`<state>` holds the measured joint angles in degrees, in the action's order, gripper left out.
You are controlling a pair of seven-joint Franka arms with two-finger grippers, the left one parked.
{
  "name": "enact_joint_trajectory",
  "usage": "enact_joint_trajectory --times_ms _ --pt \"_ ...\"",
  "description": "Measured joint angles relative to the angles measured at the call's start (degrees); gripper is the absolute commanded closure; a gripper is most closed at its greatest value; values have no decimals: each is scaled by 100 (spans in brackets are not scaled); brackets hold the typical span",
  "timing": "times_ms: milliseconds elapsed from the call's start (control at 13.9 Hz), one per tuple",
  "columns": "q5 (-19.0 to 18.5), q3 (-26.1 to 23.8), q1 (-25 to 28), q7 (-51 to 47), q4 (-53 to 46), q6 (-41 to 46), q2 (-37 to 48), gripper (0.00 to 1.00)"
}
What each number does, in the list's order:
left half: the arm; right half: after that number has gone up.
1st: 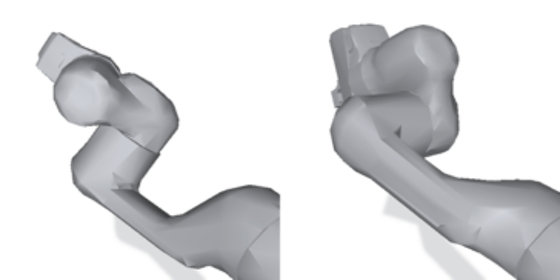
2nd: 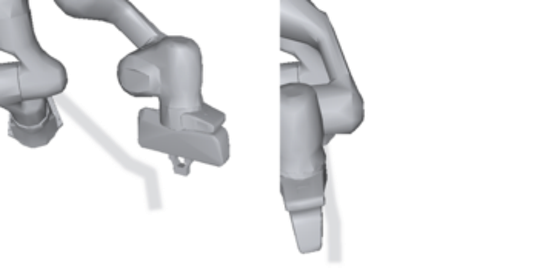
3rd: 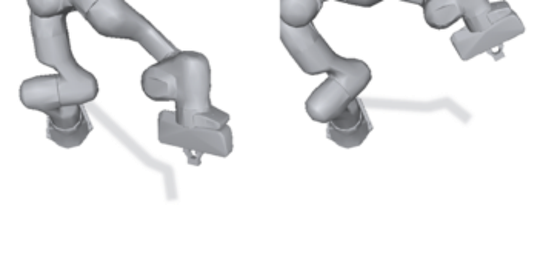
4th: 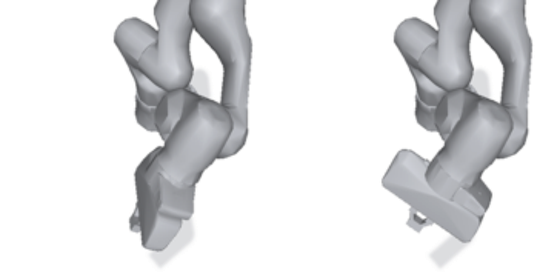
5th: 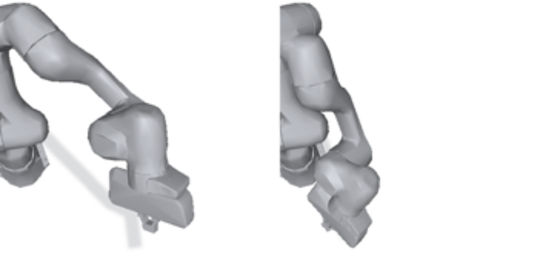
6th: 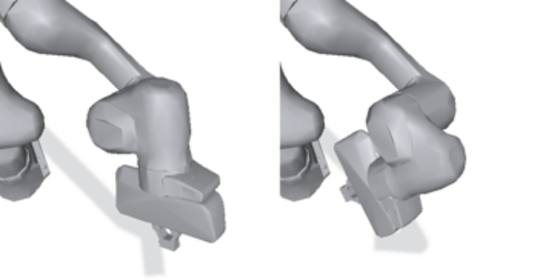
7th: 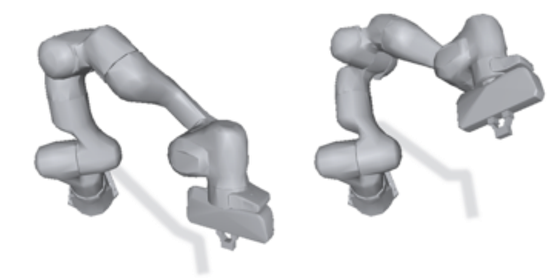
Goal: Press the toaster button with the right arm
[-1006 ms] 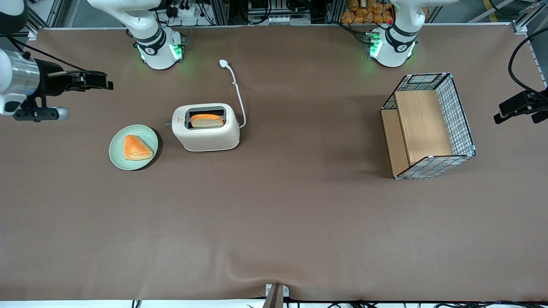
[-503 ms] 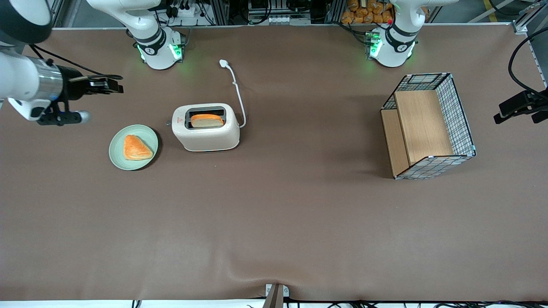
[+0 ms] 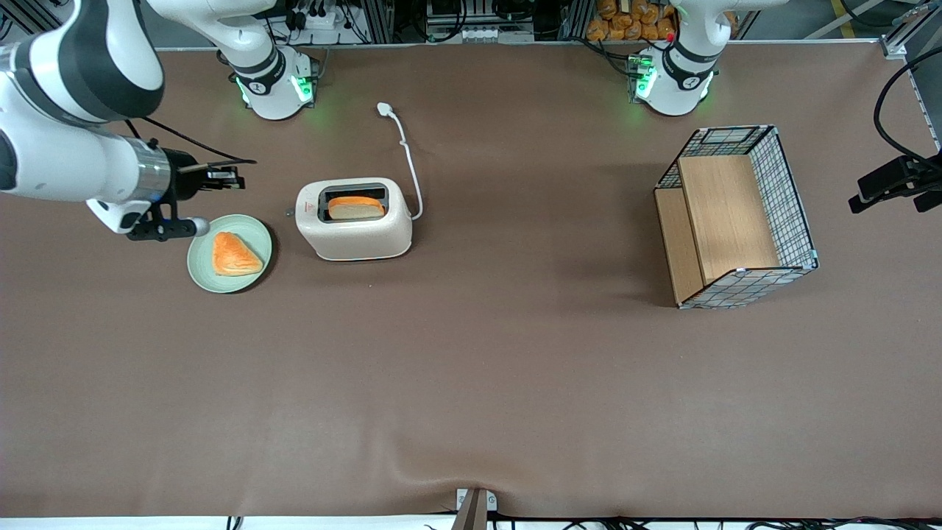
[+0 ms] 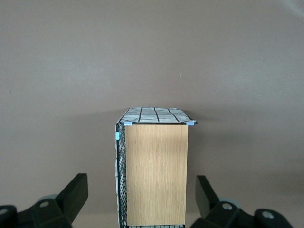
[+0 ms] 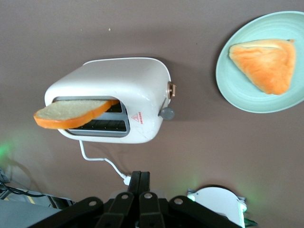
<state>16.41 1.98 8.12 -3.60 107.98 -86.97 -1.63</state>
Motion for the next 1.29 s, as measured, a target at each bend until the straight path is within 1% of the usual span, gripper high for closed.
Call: enact_joint_trajectory --times_ms 287,575,934,1293 --pt "433 3 0 -1 505 -527 -30 100" --pt "932 32 -15 -5 669 -723 -305 100" --pt "1012 72 -88 12 679 -749 -555 100" --pt "1076 85 -458 427 746 -708 -995 100"
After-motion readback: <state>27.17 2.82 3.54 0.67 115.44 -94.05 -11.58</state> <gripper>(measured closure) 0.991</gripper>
